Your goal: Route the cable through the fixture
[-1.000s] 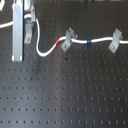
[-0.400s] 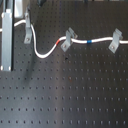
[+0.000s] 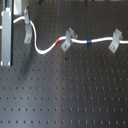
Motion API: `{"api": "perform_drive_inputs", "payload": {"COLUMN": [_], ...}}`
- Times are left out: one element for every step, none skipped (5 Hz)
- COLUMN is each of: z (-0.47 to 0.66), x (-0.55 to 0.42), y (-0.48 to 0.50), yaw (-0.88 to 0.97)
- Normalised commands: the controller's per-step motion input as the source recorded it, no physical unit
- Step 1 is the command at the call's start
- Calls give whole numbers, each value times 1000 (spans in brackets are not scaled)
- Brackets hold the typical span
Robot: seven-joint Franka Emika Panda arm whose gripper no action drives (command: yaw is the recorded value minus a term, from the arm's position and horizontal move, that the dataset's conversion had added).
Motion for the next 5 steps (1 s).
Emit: {"api": "perform_drive_inputs", "payload": {"z": [53,180,98,61,198], "x": [-204,-232,-312,-292,-240], "y": [-120,85,248,343,85], "yaw": [-80,-129,0,0,0]}}
